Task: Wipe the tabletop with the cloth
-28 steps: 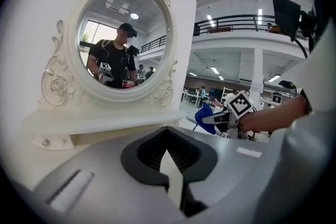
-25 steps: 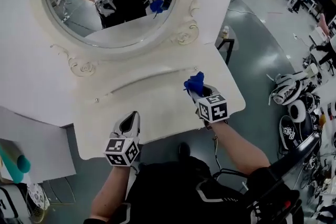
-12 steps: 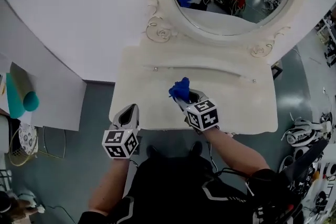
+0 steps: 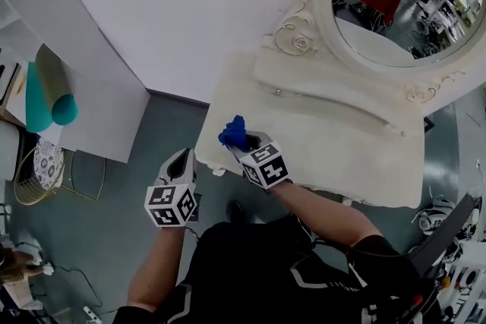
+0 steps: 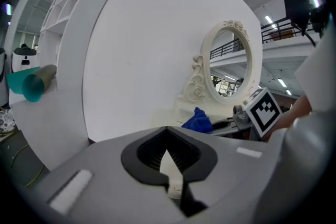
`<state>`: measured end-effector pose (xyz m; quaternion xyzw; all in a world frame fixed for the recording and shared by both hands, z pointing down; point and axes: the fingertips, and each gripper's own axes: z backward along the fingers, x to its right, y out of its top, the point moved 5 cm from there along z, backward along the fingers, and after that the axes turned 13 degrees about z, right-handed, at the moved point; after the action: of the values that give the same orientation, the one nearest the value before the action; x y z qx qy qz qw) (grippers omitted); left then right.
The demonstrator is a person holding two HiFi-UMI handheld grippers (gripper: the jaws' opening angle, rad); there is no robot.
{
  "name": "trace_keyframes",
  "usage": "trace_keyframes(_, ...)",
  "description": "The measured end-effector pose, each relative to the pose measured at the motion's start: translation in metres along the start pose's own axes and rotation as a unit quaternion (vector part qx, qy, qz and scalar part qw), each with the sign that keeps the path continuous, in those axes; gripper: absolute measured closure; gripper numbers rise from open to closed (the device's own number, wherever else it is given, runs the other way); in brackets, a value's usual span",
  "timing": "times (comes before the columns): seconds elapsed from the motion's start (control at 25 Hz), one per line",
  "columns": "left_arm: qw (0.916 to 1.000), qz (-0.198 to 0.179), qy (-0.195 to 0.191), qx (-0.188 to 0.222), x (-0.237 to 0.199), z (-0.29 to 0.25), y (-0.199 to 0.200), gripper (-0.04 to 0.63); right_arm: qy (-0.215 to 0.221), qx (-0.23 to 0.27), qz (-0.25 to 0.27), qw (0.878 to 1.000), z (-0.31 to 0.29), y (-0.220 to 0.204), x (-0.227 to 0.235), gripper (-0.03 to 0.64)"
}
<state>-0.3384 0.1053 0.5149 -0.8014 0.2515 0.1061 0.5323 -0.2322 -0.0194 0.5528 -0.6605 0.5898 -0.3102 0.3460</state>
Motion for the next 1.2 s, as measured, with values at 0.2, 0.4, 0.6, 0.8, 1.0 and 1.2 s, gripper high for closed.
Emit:
trace_keyframes(0.2,0.9998,0.006,0.017,-0.002,-0.028,0.020,-0.003,0.586,0.021,-0.031,0.025,0.999,-0.053,-0.003,-0.033,0.491)
trace_keyframes(0.4,0.9994,0.013,0.032,-0.006,-0.045,0.032,-0.007,0.586,0.014,-0.047,0.030,0.998,-0.093,-0.002,-0.046,0.491)
trace_keyframes(0.6,0.9992,0.014,0.038,-0.007,-0.052,0.041,-0.008,0.586,0.013,-0.082,0.035,0.996,-0.114,-0.010,-0.052,0.491)
trace_keyframes(0.8,0.9991,0.019,0.037,-0.011,-0.056,0.041,-0.008,0.586,0.003,-0.083,0.041,0.996,-0.118,-0.014,-0.054,0.491)
trace_keyframes(1.0,0.9997,0.005,0.018,-0.017,-0.044,0.028,-0.005,0.586,-0.015,-0.089,0.021,0.996,-0.103,-0.024,-0.047,0.491)
trace_keyframes(1.2,0.9996,-0.007,-0.006,-0.025,-0.025,0.012,-0.007,0.586,-0.030,-0.091,0.008,0.995,-0.081,-0.040,-0.037,0.491)
